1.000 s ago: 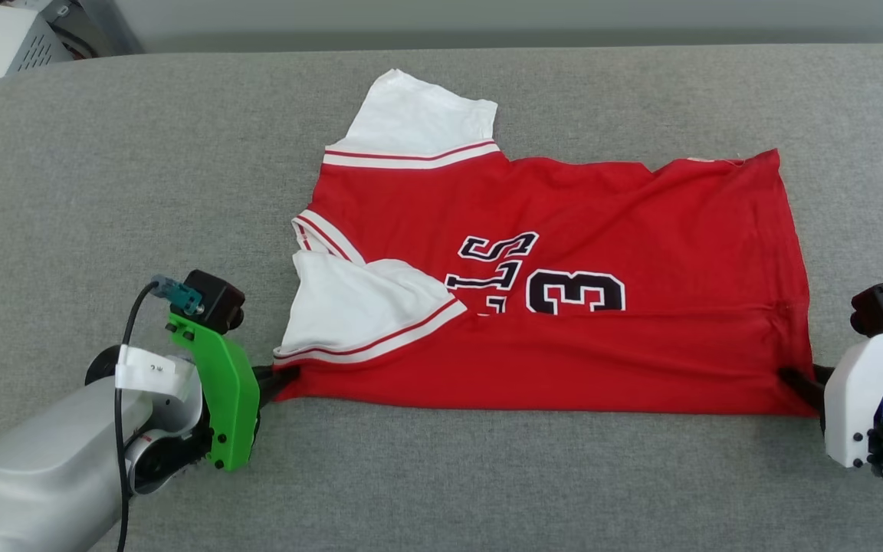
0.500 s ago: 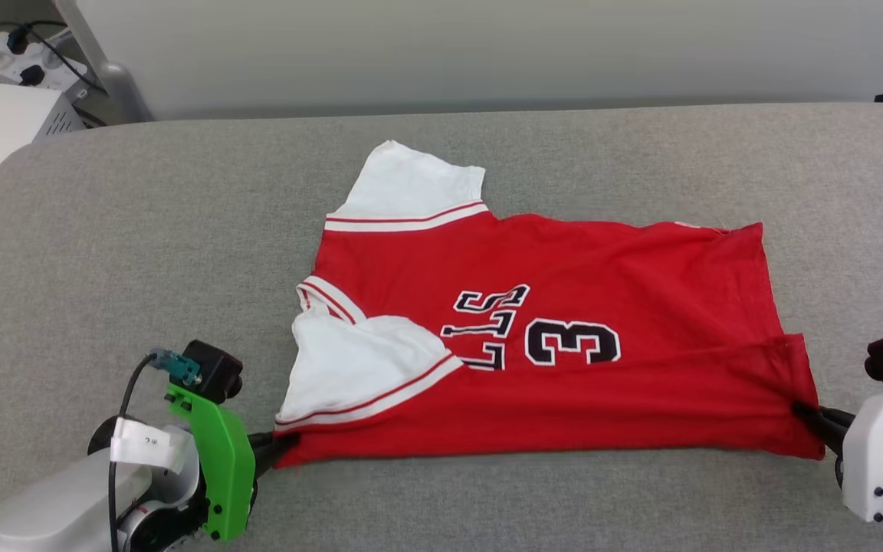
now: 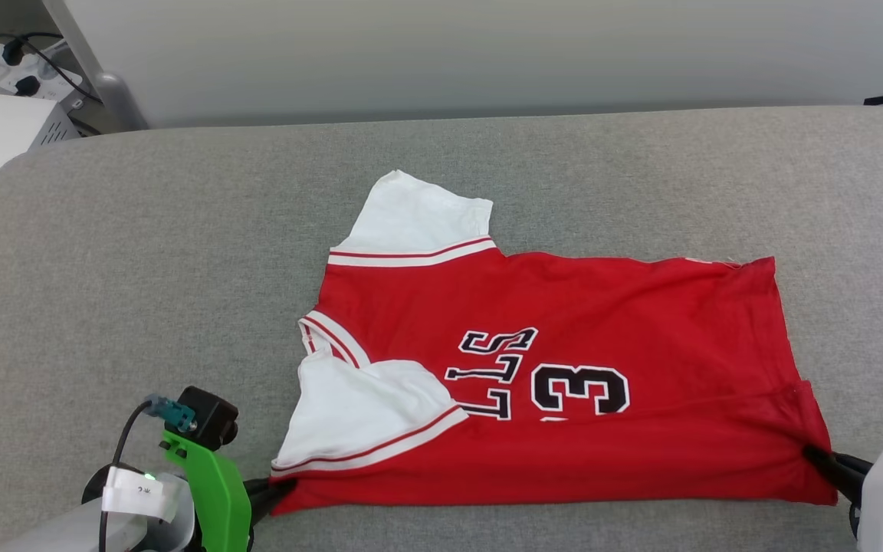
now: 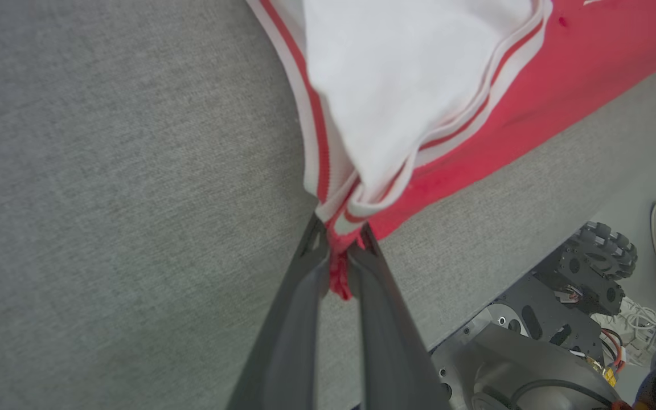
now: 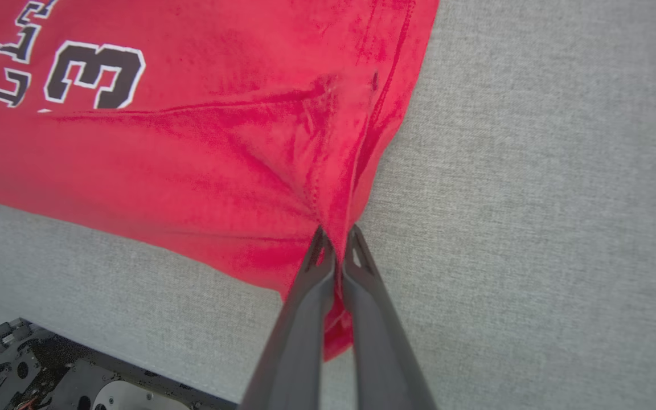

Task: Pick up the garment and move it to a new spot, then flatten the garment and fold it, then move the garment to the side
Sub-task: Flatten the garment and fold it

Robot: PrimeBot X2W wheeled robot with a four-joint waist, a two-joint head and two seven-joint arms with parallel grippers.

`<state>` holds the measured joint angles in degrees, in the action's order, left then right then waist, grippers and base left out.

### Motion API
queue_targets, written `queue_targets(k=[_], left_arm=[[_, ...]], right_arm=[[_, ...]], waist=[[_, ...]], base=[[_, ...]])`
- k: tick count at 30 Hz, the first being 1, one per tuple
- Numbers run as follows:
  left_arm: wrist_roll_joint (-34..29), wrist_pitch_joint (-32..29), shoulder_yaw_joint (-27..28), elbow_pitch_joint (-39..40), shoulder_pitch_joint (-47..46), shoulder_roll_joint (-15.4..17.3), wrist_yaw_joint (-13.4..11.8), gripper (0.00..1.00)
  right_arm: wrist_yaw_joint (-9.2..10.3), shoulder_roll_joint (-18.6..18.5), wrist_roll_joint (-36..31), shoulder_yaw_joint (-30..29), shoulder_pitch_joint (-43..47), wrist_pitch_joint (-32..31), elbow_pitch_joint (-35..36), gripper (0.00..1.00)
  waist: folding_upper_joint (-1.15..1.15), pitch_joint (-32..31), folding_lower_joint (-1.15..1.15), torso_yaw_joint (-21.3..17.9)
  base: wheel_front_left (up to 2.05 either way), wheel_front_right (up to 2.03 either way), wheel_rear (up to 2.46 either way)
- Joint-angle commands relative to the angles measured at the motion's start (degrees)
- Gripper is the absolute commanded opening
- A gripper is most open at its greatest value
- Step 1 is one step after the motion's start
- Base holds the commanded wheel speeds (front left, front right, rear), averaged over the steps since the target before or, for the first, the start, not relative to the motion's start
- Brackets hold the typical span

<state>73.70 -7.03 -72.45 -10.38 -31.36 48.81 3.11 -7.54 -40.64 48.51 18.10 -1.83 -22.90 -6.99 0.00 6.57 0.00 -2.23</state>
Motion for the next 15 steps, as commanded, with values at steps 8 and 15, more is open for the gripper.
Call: queue_targets(k=[8, 15], left_arm=[[0.4, 0.5, 0.1, -6.1, 0.4, -3.2, 0.7, 0.0], [-0.4, 2.2, 0.3, -10.4, 0.6, -4.8, 1.8, 1.0]], right_arm=[[0.05, 4.4, -2.1, -1.6, -1.3, -1.6, -4.0, 0.0], [0.05, 6.3, -4.2, -1.1, -1.7, 2.0, -7.2, 1.0]], waist=[[0.0, 1.7, 0.0, 0.1], [0.0, 0.9, 0.0, 0.4]], base=[[0.0, 0.0, 0.0], [0.0, 0.0, 0.0]])
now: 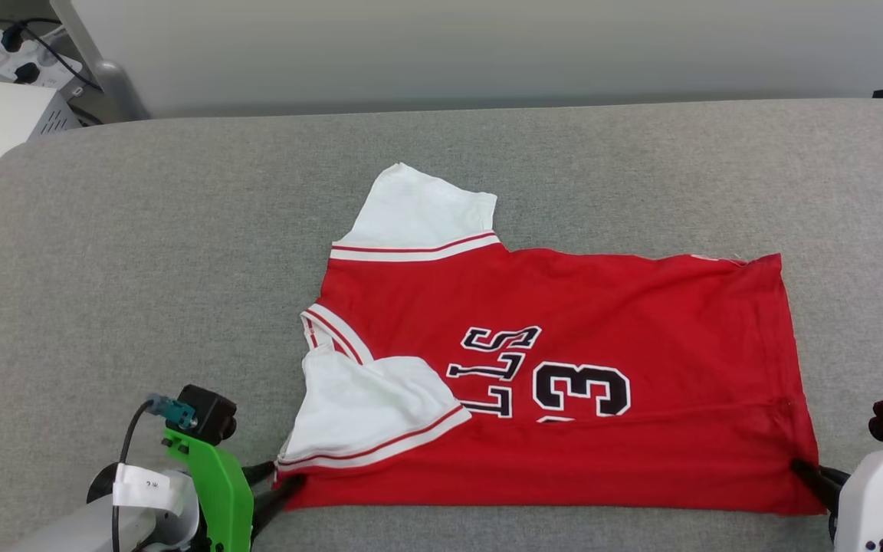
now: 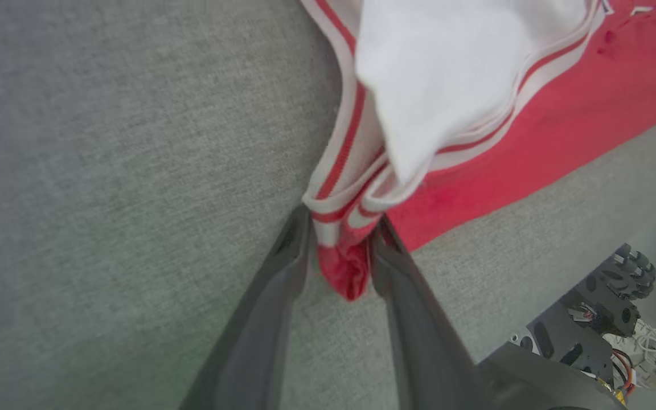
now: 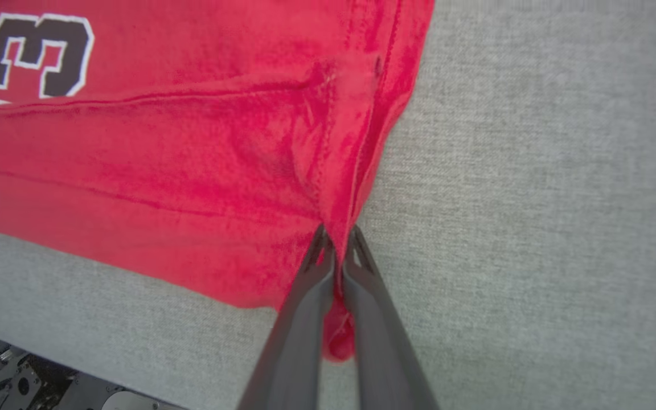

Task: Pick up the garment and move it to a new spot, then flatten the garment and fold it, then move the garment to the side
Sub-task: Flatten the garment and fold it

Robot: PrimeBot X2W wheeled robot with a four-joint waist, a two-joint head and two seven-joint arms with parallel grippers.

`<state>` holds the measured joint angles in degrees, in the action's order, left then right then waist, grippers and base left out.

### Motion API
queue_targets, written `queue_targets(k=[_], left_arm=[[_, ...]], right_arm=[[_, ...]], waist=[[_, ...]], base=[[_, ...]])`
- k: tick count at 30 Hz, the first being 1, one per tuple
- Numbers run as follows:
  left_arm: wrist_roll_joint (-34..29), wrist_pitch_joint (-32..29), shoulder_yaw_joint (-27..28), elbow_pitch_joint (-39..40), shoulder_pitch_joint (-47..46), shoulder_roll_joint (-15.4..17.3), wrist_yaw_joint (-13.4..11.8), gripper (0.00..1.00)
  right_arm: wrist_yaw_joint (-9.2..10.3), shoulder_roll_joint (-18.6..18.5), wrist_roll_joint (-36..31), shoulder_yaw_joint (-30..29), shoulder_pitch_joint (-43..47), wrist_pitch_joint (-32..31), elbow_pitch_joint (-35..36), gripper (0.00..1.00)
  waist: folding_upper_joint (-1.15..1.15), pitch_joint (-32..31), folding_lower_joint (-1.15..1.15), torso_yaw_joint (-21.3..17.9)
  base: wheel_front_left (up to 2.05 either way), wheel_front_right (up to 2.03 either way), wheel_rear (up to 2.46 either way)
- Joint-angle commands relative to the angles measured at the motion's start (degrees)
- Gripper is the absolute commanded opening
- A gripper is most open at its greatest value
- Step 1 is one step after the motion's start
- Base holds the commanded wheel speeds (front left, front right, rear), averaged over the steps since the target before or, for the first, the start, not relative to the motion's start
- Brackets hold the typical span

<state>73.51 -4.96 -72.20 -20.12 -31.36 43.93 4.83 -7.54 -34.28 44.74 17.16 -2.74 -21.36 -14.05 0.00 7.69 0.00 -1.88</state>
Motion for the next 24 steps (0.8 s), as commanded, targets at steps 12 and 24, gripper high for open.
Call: queue_targets(k=[12, 24], left_arm=[[-3.5, 6.6, 4.8, 2.2, -5.5, 4.3, 0.2, 1.0], [-7.4, 6.9, 11.1, -1.7, -22.9, 1.4, -0.6, 1.0]], right_arm=[[0.05, 1.3, -11.3, -6.7, -0.7, 13.9, 8.0, 1.0], [0.05, 14.2, -25.5, -14.7, -1.9, 23.9, 19.0, 1.0]], waist=[[0.0, -2.1, 0.0, -0.2], [0.0, 3.8, 0.0, -3.6]], base=[[0.0, 0.0, 0.0], [0.0, 0.0, 0.0]])
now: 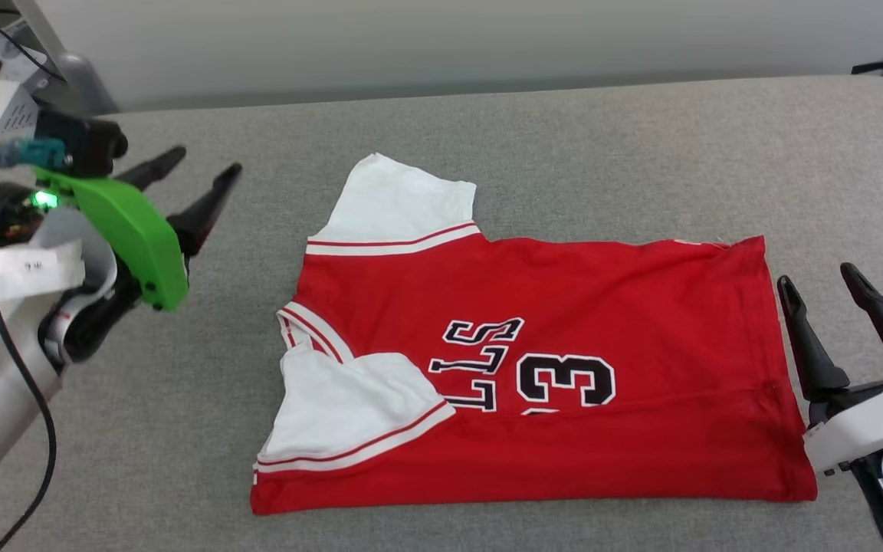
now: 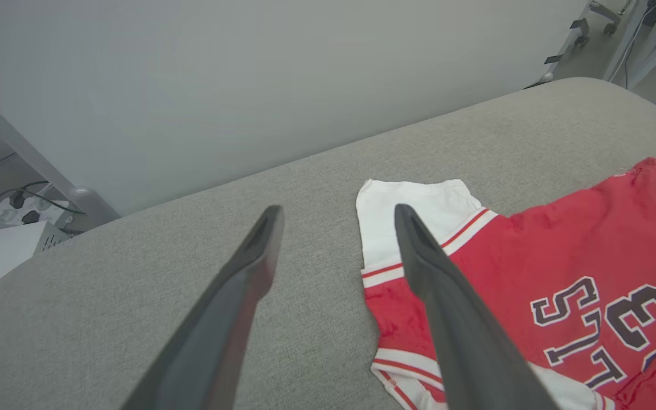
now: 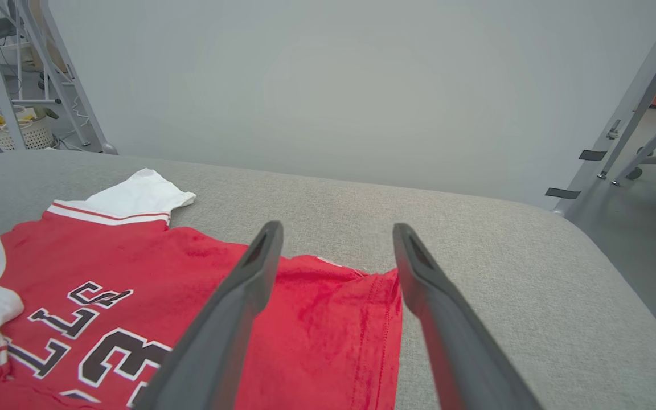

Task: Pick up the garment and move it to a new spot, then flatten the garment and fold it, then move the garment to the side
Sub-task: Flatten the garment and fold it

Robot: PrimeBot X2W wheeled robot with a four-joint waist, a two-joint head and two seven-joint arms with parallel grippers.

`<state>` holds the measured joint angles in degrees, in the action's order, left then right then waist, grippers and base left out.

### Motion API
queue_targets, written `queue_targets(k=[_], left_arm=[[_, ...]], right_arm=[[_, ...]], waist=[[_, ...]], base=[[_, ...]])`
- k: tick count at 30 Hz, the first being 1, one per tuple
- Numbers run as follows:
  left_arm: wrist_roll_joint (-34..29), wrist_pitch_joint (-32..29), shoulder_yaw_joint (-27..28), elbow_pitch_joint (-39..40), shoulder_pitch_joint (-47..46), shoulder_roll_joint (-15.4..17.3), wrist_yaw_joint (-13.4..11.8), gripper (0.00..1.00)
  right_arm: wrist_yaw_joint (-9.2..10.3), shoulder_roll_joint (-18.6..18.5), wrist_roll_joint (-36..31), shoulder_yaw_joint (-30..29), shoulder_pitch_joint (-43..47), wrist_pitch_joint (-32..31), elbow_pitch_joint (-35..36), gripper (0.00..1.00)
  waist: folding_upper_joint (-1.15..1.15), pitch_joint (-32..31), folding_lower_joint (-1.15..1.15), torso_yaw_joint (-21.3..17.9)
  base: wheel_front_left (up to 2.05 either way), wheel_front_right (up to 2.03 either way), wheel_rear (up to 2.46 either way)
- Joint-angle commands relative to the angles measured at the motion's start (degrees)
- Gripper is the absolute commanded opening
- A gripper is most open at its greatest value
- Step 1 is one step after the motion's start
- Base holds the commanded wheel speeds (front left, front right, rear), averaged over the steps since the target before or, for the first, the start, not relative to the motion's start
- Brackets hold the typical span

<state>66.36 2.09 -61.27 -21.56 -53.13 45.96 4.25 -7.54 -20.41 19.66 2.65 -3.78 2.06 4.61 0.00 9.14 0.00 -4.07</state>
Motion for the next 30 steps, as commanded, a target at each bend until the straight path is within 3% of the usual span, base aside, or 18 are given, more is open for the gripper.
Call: queue_targets(k=[1, 6, 20, 30], left_arm=[[-0.3, -0.6, 0.5, -0.9, -2.6, -1.3, 0.2, 1.0], [-0.3, -6.4, 0.6, -5.3, -11.1, -4.1, 1.8, 1.0], [3.6, -36.1, -3.5, -18.6, -31.9, -11.5, 3.1, 1.0], [2.7, -45.1, -8.7, -19.5, -35.9, -13.4, 3.2, 1.0]], right_arm=[[0.05, 1.1, -0.9, -0.4, -0.9, 1.0, 0.9, 1.0], [0.05, 4.0, -2.8, 0.5, -1.3, 2.4, 2.9, 1.0], [0.05, 7.1, -5.1, 3.7, -6.3, 3.9, 4.4, 1.0], [0.05, 7.7, -4.3, 6.0, -10.3, 6.3, 2.1, 1.0]], waist=[[0.0, 3.0, 0.0, -1.8], [0.0, 7.8, 0.0, -3.8], [0.0, 20.3, 0.0, -7.9], [0.0, 25.4, 0.0, -10.6]], base=[[0.0, 0.0, 0.0], [0.0, 0.0, 0.0], [0.0, 0.0, 0.0], [0.0, 0.0, 0.0]])
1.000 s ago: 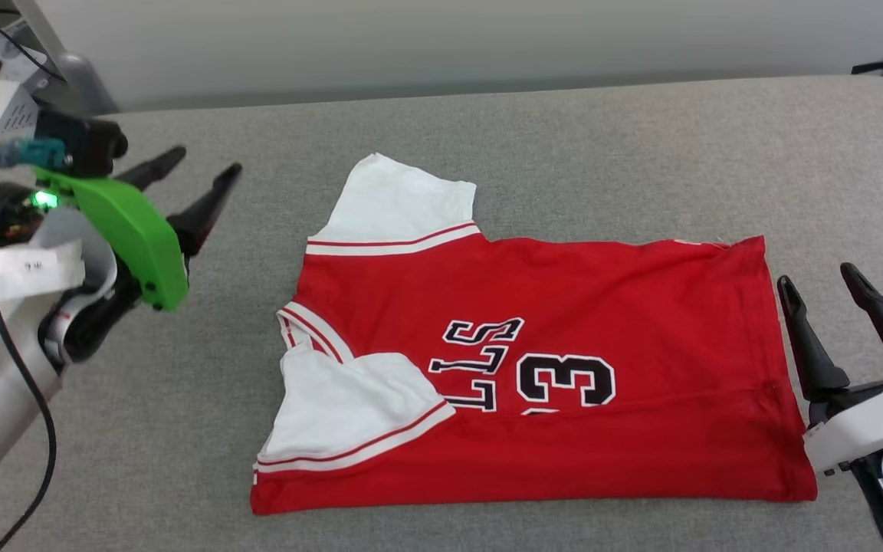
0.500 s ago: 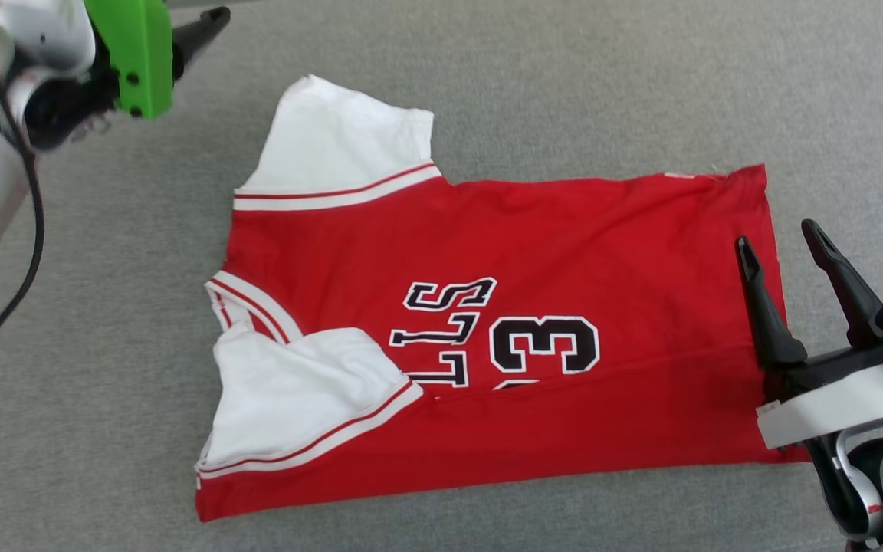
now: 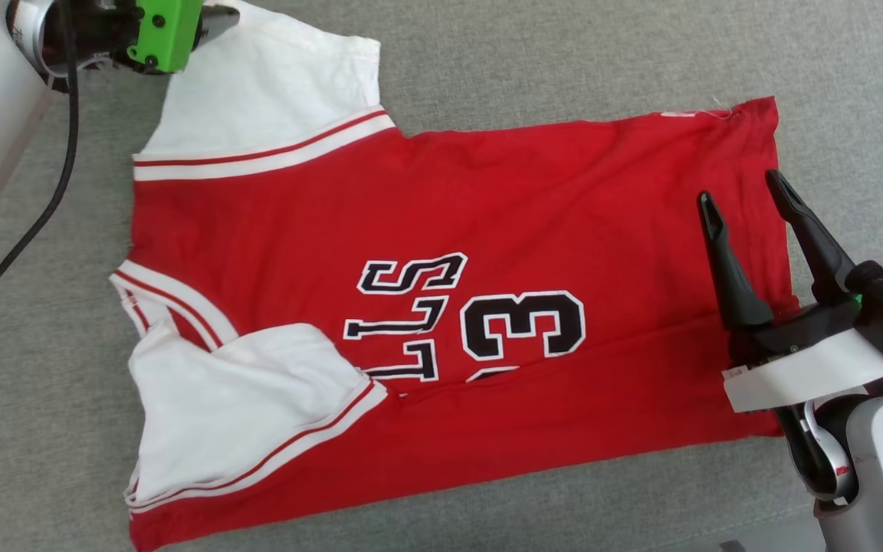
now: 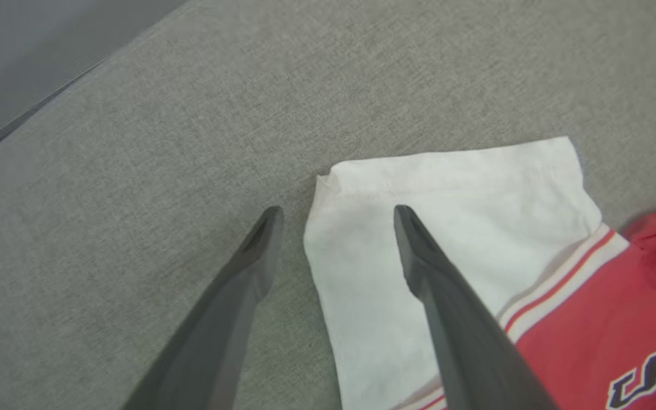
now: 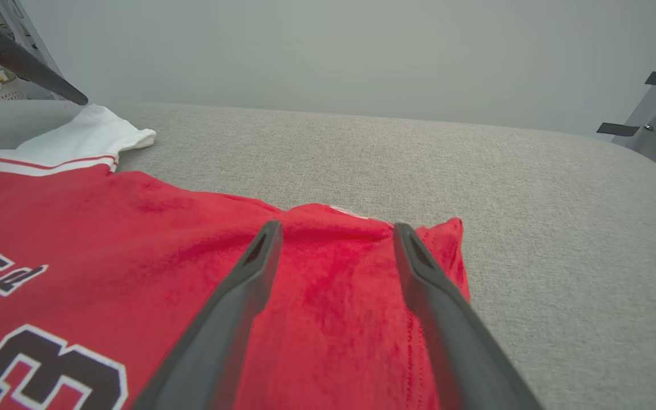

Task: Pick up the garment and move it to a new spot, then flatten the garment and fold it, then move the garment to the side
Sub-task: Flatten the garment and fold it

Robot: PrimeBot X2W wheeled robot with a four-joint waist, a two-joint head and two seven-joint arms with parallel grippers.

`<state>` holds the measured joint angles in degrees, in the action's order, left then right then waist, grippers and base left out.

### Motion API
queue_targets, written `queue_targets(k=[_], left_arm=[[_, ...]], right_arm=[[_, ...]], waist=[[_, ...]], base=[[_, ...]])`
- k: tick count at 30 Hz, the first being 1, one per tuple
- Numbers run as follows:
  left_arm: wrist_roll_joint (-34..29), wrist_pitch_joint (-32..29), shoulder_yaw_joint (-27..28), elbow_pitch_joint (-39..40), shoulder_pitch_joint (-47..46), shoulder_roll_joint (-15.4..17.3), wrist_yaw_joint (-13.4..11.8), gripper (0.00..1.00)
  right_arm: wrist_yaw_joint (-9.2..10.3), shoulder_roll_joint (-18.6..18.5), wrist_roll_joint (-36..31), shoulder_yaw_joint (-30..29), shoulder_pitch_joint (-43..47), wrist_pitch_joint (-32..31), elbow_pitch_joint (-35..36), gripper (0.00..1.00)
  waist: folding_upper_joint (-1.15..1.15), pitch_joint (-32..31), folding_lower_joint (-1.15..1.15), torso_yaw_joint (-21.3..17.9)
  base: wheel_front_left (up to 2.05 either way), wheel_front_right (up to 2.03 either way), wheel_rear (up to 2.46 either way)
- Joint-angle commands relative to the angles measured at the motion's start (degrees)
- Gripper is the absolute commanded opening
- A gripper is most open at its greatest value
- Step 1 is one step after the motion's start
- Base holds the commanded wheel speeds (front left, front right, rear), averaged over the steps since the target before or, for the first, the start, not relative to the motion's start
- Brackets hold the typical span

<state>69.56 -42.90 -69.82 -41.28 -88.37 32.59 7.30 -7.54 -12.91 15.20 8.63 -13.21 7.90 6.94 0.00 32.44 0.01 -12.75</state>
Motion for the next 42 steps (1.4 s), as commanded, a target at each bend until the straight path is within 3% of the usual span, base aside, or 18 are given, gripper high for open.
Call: queue_targets(k=[1, 10, 11, 12, 18, 22, 26, 32, 37, 42], left_arm=[[-0.7, -0.4, -0.5, 0.4, -0.6, 0.1, 0.2, 1.0], [-3.3, -1.7, -2.7, 0.2, 2.4, 2.1, 0.2, 1.0], [-4.0, -1.9, -2.8, 0.4, 2.7, 2.3, 0.2, 0.38], [-4.5, -2.0, -3.0, 0.7, 3.0, 2.5, 0.2, 0.0], [-5.6, 2.0, -3.2, 2.4, 3.7, 3.2, 0.2, 0.0], [-5.4, 7.3, -3.2, 4.2, 4.2, 3.0, 0.2, 0.0], [-6.0, 11.7, -3.3, 6.6, 5.4, 3.5, 0.2, 0.0], [-7.2, 17.4, -3.4, 10.6, 7.8, 4.2, 0.2, 0.0], [-8.7, 20.2, -3.5, 14.3, 9.3, 4.4, 0.2, 0.0], [-10.5, 21.5, -3.5, 16.7, 9.5, 4.4, 0.2, 0.0]], right_arm=[[0.05, 0.2, 0.3, 0.1, -1.1, 0.6, -0.5, 1.0], [0.05, -0.1, 1.1, 0.6, -1.5, 2.2, -2.3, 1.0], [0.05, -0.1, 1.1, 0.4, -1.5, 2.3, -2.4, 1.0], [0.05, -0.2, 1.0, 0.2, -1.5, 2.4, -2.4, 1.0], [0.05, -1.2, 1.2, -1.8, -2.9, 2.3, -2.2, 1.0], [0.05, -4.6, 1.2, -5.2, -5.1, 0.8, -2.1, 1.0], [0.05, -9.1, 3.0, -7.0, -7.6, -4.4, -1.6, 1.0], [0.05, -18.5, 13.3, -4.8, -12.7, -18.5, -4.5, 1.0], [0.05, -26.2, 23.1, 0.4, -17.1, -32.1, -7.1, 1.0], [0.05, -29.6, 30.0, 5.9, -21.7, -45.6, -10.7, 1.0]], waist=[[0.0, 2.3, -0.01, -2.1], [0.0, 3.0, -0.01, -3.1], [0.0, 3.0, -0.01, -3.1], [0.0, 2.9, -0.01, -3.0], [0.0, 1.4, -0.01, -2.0], [0.0, -0.9, -0.01, -0.3], [0.0, -3.5, -0.01, 1.5], [0.0, -6.5, -0.01, 4.2], [0.0, -7.5, -0.01, 6.4], [0.0, -7.4, -0.01, 8.1]], base=[[0.0, 0.0, 0.0], [0.0, 0.0, 0.0], [0.0, 0.0, 0.0], [0.0, 0.0, 0.0], [0.0, 0.0, 0.0], [0.0, 0.0, 0.0], [0.0, 0.0, 0.0], [0.0, 0.0, 0.0], [0.0, 0.0, 0.0], [0.0, 0.0, 0.0]])
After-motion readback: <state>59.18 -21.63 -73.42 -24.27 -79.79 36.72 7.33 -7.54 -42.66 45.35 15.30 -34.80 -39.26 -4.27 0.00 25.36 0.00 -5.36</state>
